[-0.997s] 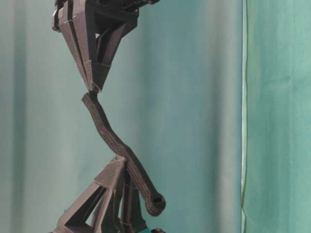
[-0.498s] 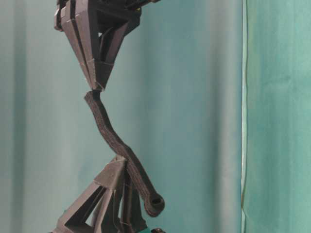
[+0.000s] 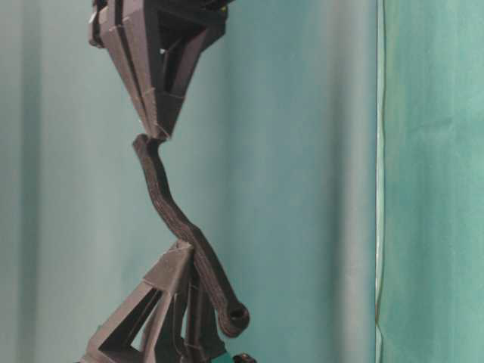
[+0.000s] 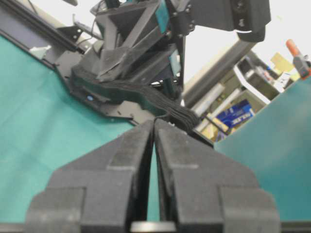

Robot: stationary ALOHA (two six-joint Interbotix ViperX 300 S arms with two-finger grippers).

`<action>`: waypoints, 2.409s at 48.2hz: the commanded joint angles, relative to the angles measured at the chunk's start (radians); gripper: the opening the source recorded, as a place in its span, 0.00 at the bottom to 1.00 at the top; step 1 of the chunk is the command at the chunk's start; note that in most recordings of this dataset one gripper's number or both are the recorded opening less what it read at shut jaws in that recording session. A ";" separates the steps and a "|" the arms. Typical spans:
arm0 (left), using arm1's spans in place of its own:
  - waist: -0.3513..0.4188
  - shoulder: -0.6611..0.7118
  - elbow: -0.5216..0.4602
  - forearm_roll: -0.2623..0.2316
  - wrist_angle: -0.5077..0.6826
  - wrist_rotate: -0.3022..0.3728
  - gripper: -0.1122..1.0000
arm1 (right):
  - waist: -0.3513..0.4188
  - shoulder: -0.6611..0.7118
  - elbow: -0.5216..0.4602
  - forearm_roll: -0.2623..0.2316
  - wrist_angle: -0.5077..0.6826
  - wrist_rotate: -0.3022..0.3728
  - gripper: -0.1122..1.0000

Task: Peel off the Velcro with your right arm.

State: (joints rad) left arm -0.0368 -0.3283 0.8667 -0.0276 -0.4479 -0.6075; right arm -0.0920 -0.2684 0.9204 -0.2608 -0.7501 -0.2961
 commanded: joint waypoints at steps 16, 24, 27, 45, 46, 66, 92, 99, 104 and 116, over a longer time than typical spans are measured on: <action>0.008 -0.015 -0.018 -0.002 -0.012 0.000 0.19 | 0.012 0.048 -0.040 -0.002 -0.046 0.003 0.02; 0.011 -0.015 -0.017 -0.002 -0.023 0.000 0.19 | 0.020 0.058 -0.049 -0.002 -0.046 0.003 0.02; 0.014 -0.015 -0.017 -0.002 -0.029 0.000 0.19 | 0.023 0.061 -0.051 -0.002 -0.046 0.003 0.02; 0.023 -0.012 -0.018 -0.002 -0.049 0.000 0.19 | 0.049 0.103 -0.084 -0.002 -0.063 0.003 0.02; 0.025 -0.012 -0.018 -0.002 -0.052 0.000 0.19 | 0.049 0.107 -0.086 -0.002 -0.064 0.003 0.02; 0.029 -0.011 -0.017 -0.002 -0.066 0.000 0.19 | 0.057 0.181 -0.146 -0.002 -0.066 0.003 0.02; 0.040 -0.011 -0.015 -0.002 -0.089 0.000 0.19 | 0.074 0.238 -0.178 -0.002 -0.057 0.006 0.02; 0.044 -0.009 -0.012 -0.002 -0.101 0.000 0.19 | 0.083 0.239 -0.181 -0.002 -0.043 0.006 0.02; 0.046 -0.006 -0.012 -0.002 -0.109 0.000 0.19 | 0.091 0.239 -0.186 -0.002 -0.038 0.008 0.02; 0.048 0.005 -0.014 -0.002 -0.126 0.000 0.19 | 0.098 0.261 -0.219 -0.002 -0.038 0.006 0.02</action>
State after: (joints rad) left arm -0.0015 -0.3206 0.8682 -0.0276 -0.5553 -0.6090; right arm -0.0061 -0.0092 0.7409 -0.2608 -0.7854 -0.2915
